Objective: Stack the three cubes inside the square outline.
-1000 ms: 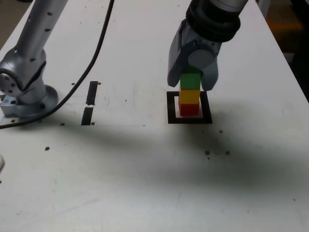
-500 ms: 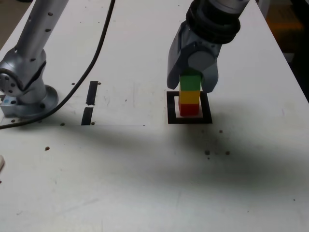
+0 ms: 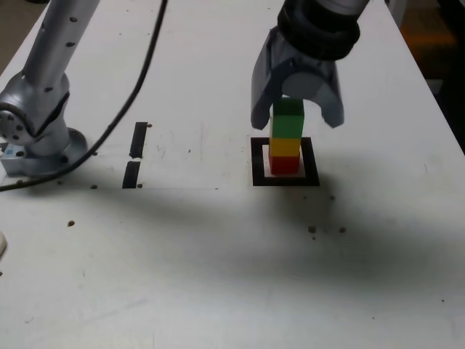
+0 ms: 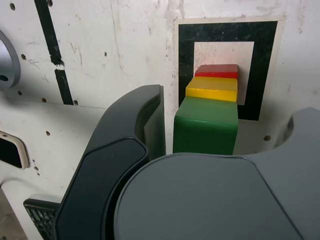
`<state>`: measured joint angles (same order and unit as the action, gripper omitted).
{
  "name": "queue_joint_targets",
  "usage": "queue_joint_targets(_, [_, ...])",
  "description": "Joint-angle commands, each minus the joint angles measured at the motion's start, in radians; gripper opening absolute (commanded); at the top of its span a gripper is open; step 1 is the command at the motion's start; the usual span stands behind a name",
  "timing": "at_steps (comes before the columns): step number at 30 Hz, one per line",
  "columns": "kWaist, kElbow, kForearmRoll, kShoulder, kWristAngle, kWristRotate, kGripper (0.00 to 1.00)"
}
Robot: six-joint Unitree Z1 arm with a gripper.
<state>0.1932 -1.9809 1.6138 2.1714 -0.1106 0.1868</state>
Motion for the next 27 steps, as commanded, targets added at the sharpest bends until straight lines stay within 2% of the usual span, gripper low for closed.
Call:
queue_joint_targets(1, [0.002,0.007,0.017,-0.033,0.009,0.002,1.0])
queue_joint_targets(8, [0.011,0.072,0.01,-0.192,0.036,-0.004,1.0])
queue_joint_targets(11, [0.029,0.158,0.0,-0.328,0.056,-0.013,1.0])
queue_joint_targets(16, [0.053,0.377,-0.05,-0.563,0.058,-0.049,1.0])
queue_joint_targets(17, [0.053,0.492,-0.097,-0.645,0.054,-0.065,1.0])
queue_joint_targets(18, [0.05,0.56,-0.127,-0.682,0.051,-0.07,1.0])
queue_joint_targets(24, [0.043,0.867,-0.29,-0.749,0.015,-0.074,1.0])
queue_joint_targets(25, [0.046,0.926,-0.336,-0.752,0.004,-0.074,1.0])
queue_joint_targets(27, [0.061,1.124,-0.518,-0.754,-0.028,-0.081,1.0])
